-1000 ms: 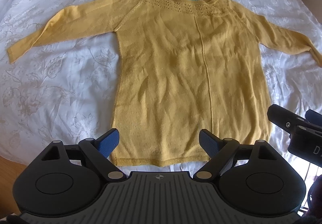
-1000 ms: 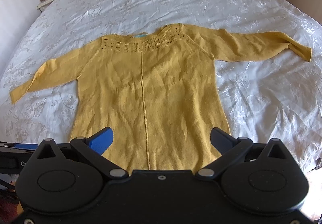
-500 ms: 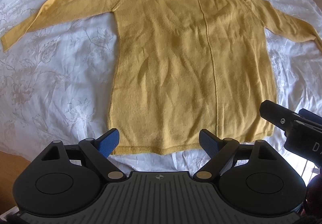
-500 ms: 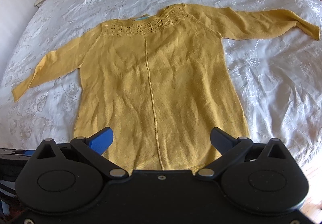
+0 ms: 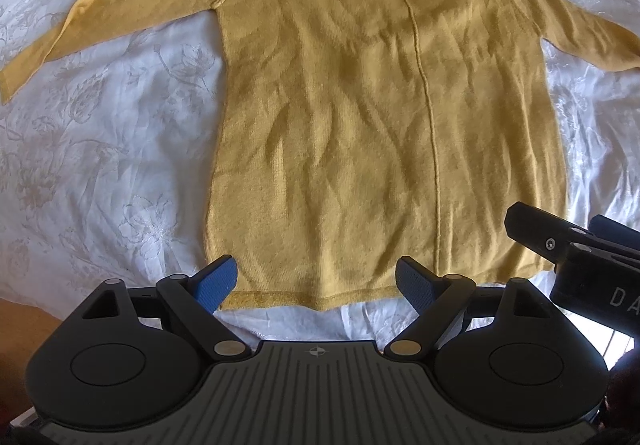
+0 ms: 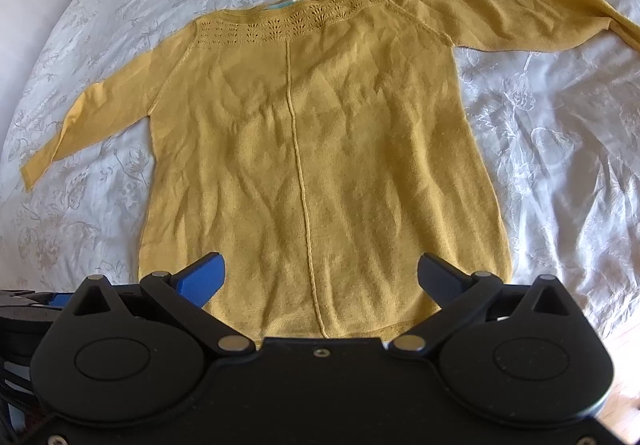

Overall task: Fold small clothes
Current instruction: 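Move the right gripper to the sleeve cuff and close on it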

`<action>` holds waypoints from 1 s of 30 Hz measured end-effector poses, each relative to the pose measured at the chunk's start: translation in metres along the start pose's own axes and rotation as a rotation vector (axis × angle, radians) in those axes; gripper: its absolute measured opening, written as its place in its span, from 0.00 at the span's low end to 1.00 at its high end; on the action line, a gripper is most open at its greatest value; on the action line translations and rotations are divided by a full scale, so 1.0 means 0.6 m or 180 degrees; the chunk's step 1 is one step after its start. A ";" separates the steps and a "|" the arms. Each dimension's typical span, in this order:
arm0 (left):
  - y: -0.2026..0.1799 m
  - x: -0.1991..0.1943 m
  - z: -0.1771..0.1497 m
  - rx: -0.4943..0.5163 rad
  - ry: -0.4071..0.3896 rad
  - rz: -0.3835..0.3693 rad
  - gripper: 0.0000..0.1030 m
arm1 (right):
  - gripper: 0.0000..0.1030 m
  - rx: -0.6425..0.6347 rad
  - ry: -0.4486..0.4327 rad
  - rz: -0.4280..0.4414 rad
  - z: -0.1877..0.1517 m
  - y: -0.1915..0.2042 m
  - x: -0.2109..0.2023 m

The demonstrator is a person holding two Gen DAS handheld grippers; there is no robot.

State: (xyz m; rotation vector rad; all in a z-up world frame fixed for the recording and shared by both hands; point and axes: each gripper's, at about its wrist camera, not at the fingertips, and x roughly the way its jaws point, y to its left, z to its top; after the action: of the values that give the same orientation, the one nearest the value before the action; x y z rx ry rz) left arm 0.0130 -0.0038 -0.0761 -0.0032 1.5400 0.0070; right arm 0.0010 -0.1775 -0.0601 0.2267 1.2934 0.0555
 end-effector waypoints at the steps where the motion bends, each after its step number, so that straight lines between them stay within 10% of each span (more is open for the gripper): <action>1: -0.005 0.003 0.004 0.0001 0.0016 0.0029 0.84 | 0.99 -0.0008 0.0025 -0.0011 0.005 -0.006 0.005; 19: -0.145 0.083 0.108 -0.0090 0.0301 0.0424 0.84 | 0.98 0.0068 0.0653 0.0059 0.134 -0.174 0.102; 30: -0.166 0.121 0.173 -0.0499 -0.0152 0.0570 0.81 | 0.91 0.0071 -0.0201 -0.0203 0.233 -0.356 0.077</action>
State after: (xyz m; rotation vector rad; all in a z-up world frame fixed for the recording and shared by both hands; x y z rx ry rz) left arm 0.1195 -0.1023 -0.1457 0.0105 1.4845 0.2682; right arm 0.1293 -0.3971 -0.1103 0.2046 1.2379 -0.0202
